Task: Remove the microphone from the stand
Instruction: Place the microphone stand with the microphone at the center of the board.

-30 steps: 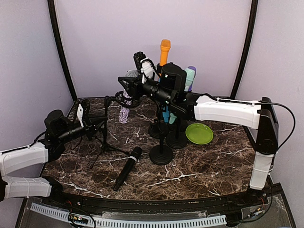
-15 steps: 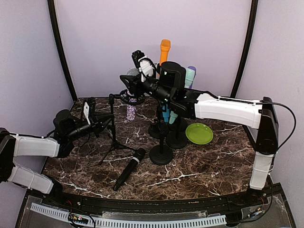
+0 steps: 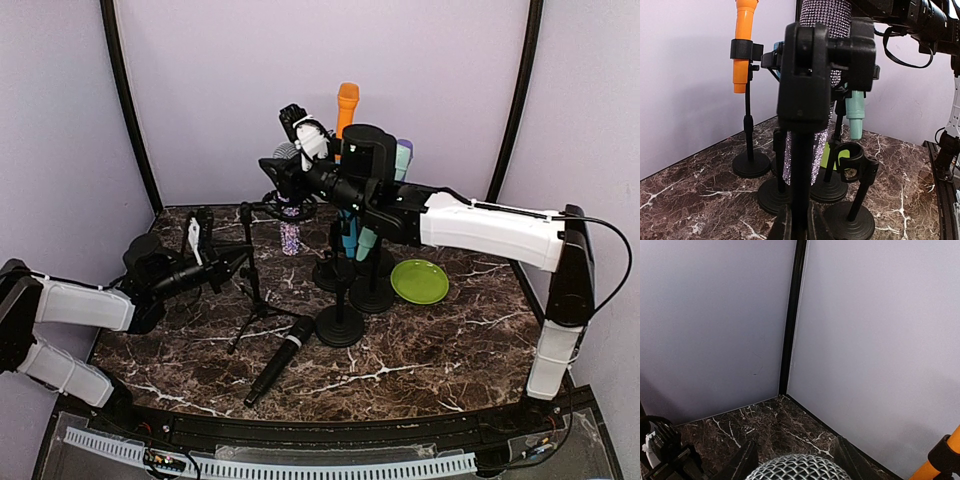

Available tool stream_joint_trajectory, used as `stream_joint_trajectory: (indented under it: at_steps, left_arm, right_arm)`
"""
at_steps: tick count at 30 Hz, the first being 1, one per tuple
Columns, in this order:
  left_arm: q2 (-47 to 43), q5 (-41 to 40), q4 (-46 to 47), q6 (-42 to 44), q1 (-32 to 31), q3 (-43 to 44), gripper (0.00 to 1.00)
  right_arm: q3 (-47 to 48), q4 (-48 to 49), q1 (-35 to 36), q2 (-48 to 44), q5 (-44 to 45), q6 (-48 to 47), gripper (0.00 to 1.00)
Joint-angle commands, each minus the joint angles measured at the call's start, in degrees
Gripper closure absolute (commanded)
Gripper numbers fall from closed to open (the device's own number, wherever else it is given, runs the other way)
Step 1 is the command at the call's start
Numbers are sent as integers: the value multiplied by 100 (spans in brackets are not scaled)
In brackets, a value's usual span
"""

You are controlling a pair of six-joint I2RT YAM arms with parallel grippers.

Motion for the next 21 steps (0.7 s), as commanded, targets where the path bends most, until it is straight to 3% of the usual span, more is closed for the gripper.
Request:
stream_joint_trajectory:
  at_steps: [1, 6, 8, 14, 21]
  left_arm:
    - [-46, -230, 123, -405, -114, -62, 81]
    - [-417, -568, -619, -625, -114, -72, 47]
    - [-567, -649, -659, -729, -114, -156, 41]
    - [-1087, -857, -1055, -942, -114, -348, 31]
    - [-1926, -1262, -1543, -1071, -114, -754, 29]
  right_arm:
    - [-25, 284, 158, -296, -148, -5, 76]
    - [-294, 327, 168, -375, -230, 159, 64]
    - [-461, 416, 170, -456, -307, 213, 58]
    - [-657, 368, 177, -598, -345, 210, 38]
    - [-791, 351, 185, -798, -386, 199, 11]
